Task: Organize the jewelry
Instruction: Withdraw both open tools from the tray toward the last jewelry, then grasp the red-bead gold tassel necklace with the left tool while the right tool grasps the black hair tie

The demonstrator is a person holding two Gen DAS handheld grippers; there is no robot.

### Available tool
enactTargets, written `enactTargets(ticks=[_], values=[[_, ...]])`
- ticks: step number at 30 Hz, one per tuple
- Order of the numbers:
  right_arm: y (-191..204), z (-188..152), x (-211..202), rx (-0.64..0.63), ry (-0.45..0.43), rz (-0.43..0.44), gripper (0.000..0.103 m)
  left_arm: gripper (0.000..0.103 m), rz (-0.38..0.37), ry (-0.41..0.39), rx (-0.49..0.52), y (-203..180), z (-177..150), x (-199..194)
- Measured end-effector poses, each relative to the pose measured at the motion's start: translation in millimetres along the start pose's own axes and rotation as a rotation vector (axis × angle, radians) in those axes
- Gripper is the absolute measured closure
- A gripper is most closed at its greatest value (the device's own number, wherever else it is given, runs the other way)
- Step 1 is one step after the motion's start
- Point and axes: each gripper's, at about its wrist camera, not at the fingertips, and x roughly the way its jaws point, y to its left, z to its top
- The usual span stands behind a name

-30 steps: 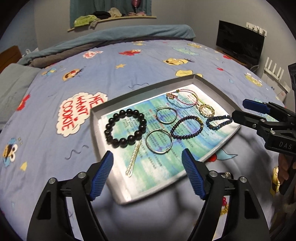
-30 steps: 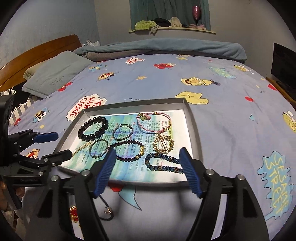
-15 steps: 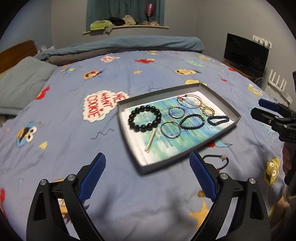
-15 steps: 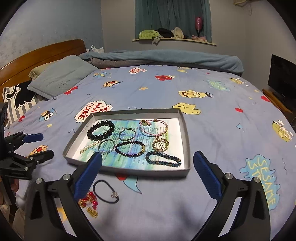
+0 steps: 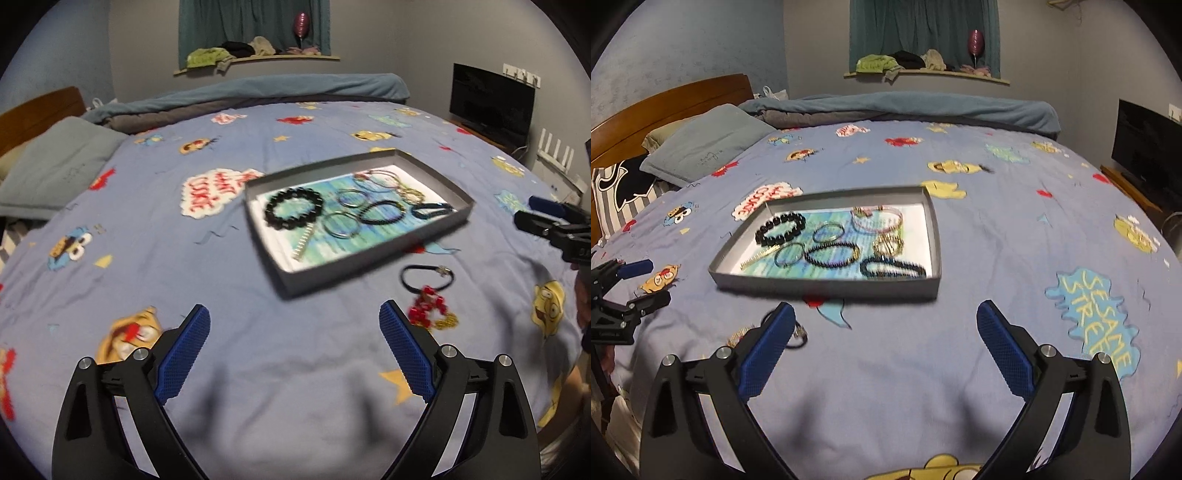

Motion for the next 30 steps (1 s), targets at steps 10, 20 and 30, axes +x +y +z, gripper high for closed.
enactTargets(ticks=[10, 20, 30], values=[[5, -25, 12, -0.014, 0.041, 0.004, 0.006, 0.011, -0.089, 0.029, 0.042, -50, -15, 24], [12, -32, 22, -0.036, 0.056, 0.021, 0.006, 0.049, -0.21, 0.054, 0.017, -68, -8, 39], [23, -34, 36, -0.071, 0.072, 0.06, 0.024, 0.084, -0.281, 0.079, 0.013, -77, -8, 53]])
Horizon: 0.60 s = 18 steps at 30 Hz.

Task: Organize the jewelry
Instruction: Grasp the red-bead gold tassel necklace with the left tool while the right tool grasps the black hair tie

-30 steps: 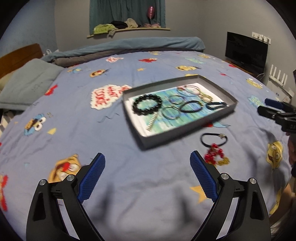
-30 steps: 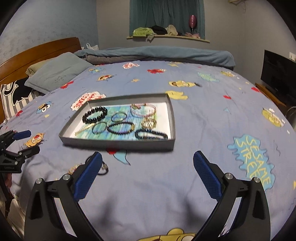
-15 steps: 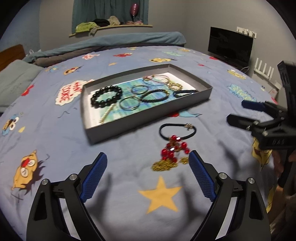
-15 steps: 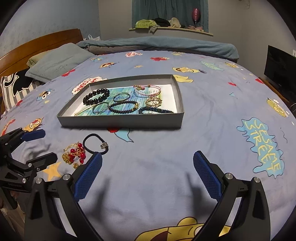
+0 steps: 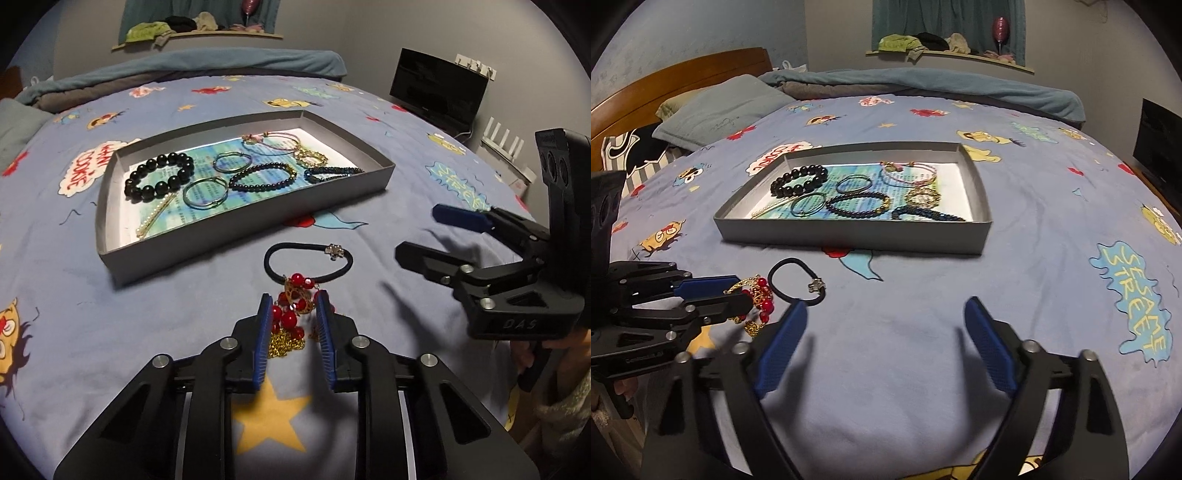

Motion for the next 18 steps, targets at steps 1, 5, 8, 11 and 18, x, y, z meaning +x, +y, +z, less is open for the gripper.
enactTargets(ticks=[1, 5, 8, 11, 18], values=[[1, 0, 2, -0.002, 0.004, 0.005, 0.031, 0.089, 0.0, -0.002, 0.001, 0, 0, 0], [9, 2, 11, -0.012, 0.028, 0.042, 0.046, 0.102, 0.022, -0.013, 0.018, 0, 2, -1], [15, 5, 15, -0.02, 0.036, 0.069, 0.054, 0.102, 0.025, -0.025, 0.027, 1, 3, -5], [22, 10, 21, -0.024, 0.045, 0.096, 0.065, 0.102, 0.043, -0.037, 0.048, 2, 3, -13], [35, 16, 40, -0.034, 0.086, 0.125, 0.07, 0.102, 0.075, -0.056, 0.065, 7, 3, -31]])
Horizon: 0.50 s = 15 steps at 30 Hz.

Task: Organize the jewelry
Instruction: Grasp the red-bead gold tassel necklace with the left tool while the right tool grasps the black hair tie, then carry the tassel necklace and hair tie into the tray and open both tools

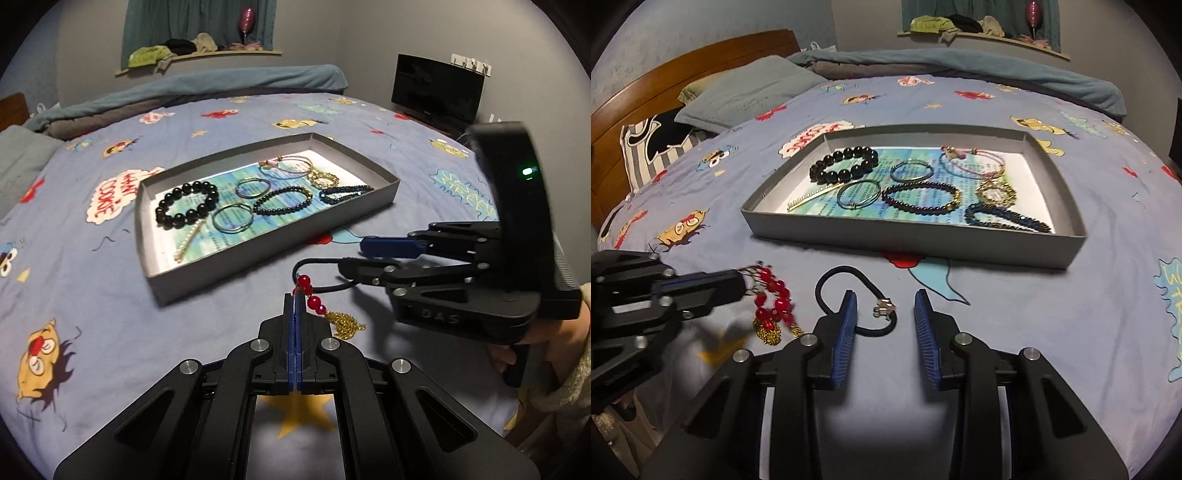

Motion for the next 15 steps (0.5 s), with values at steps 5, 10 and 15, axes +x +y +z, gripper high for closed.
enactTargets(ticks=[5, 10, 15], values=[[3, -2, 9, -0.008, 0.026, -0.008, 0.078, 0.102, 0.008, 0.009, -0.011, 5, -3, -1], [-1, -4, 10, 0.01, 0.019, -0.021, 0.09, 0.102, 0.008, 0.006, -0.014, 7, -6, -4], [1, -2, -5, 0.003, -0.025, -0.031, 0.09, 0.102, 0.014, -0.02, -0.011, 9, -2, -16]])
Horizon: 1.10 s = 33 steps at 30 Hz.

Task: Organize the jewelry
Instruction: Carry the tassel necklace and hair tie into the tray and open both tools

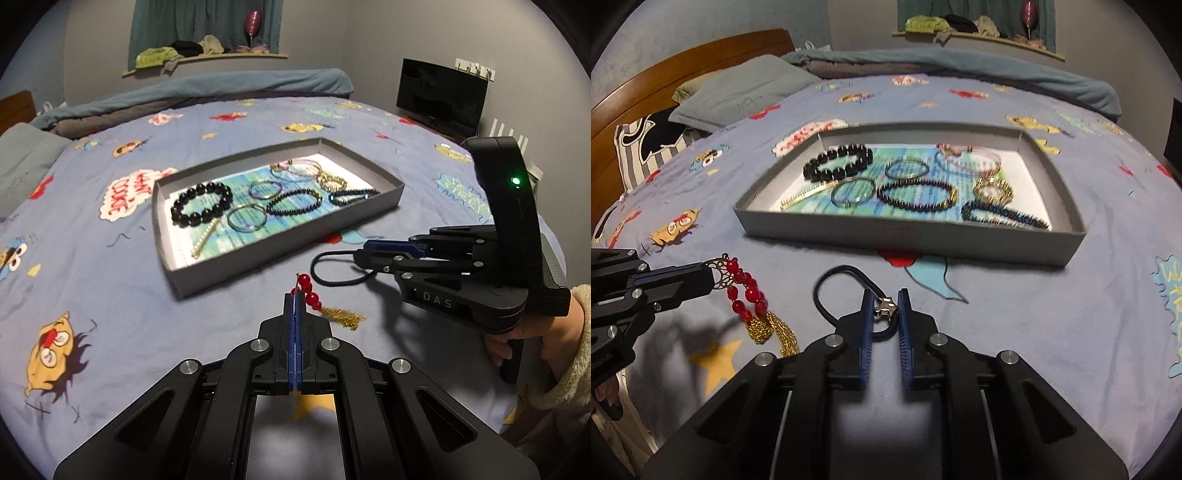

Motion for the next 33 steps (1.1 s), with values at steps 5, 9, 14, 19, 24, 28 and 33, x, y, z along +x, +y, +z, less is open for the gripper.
enactTargets(ticks=[5, 9, 14, 19, 24, 28, 33], values=[[-2, 10, -24, -0.006, -0.068, -0.008, 0.09, 0.102, 0.023, -0.027, 0.022, 5, 10, -15], [-8, 25, -46, -0.018, -0.13, -0.026, 0.09, 0.102, 0.046, -0.059, 0.045, 13, 26, -29], [-20, 45, -63, -0.016, -0.189, -0.048, 0.09, 0.102, 0.063, -0.101, 0.058, 26, 53, -43], [-33, 65, -64, -0.002, -0.215, -0.064, 0.09, 0.102, 0.092, -0.098, 0.086, 31, 78, -34], [-39, 74, -46, 0.013, -0.19, -0.06, 0.09, 0.102, 0.077, -0.063, 0.131, 20, 100, -3], [-43, 72, -31, 0.017, -0.164, -0.066, 0.09, 0.102, 0.048, -0.036, 0.172, 1, 108, 22], [-50, 67, -11, 0.027, -0.124, -0.07, 0.09, 0.102, -0.023, -0.013, 0.178, -15, 108, 48]])
